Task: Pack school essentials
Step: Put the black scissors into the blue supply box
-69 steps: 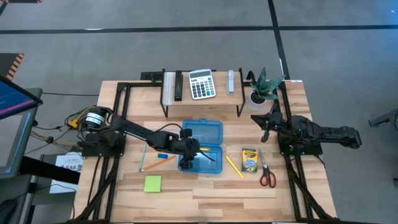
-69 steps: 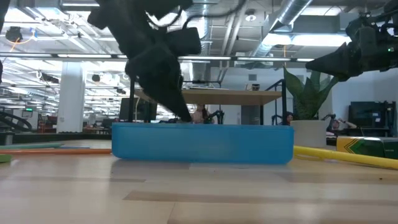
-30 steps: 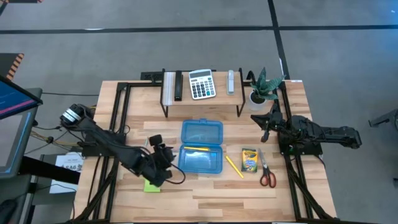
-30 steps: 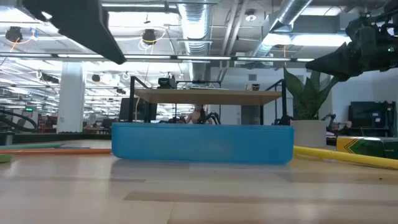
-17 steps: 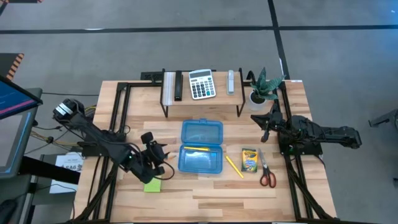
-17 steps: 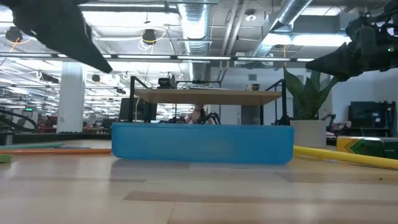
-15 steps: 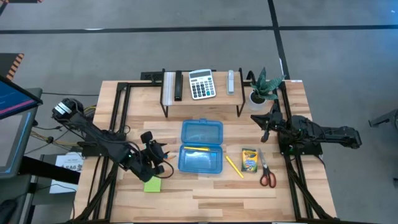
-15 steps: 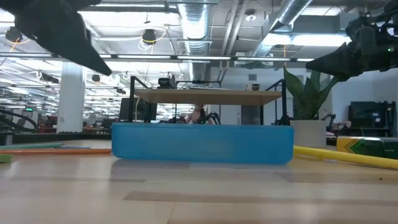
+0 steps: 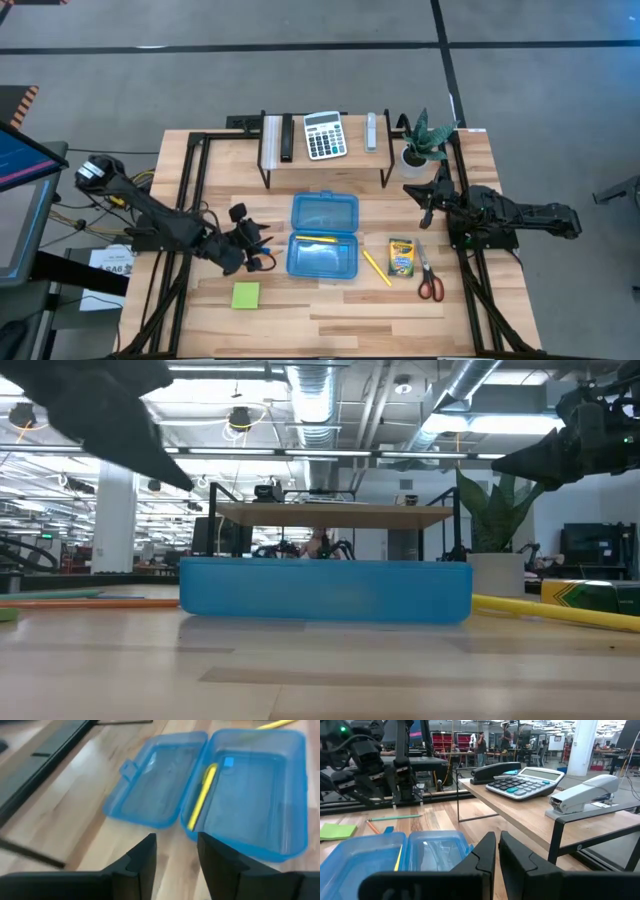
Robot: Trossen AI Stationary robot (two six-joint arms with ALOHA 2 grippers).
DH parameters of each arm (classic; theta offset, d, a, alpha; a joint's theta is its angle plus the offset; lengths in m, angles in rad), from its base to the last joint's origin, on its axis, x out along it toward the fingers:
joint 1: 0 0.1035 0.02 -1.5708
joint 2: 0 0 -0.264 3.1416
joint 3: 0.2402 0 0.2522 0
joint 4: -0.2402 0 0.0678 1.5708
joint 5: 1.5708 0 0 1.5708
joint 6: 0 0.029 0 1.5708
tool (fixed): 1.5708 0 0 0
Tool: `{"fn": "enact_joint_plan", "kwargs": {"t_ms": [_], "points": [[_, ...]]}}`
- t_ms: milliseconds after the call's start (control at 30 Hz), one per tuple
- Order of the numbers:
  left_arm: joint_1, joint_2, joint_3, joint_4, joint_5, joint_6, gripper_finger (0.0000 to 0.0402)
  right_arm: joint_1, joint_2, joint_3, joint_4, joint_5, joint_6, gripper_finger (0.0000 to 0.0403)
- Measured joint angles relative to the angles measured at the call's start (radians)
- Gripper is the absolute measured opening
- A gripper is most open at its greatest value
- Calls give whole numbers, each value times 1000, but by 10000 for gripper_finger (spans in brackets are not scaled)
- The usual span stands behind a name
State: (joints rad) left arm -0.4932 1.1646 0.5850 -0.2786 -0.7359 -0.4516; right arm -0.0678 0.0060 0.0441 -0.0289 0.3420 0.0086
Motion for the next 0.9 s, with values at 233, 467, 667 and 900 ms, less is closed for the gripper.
{"fn": "enact_joint_plan", "kwargs": {"t_ms": [233,467,667,900], "points": [[97,-15,0,133,107,218,81,0,0,0,0,0,0,49],[189,-14,0,195,213,339,53,0,0,0,-1,0,0,49],[251,-14,0,248,311,375,30,0,0,0,-1,0,0,49],[271,-14,0,249,336,365,8,0,0,0,-1,0,0,49]]}}
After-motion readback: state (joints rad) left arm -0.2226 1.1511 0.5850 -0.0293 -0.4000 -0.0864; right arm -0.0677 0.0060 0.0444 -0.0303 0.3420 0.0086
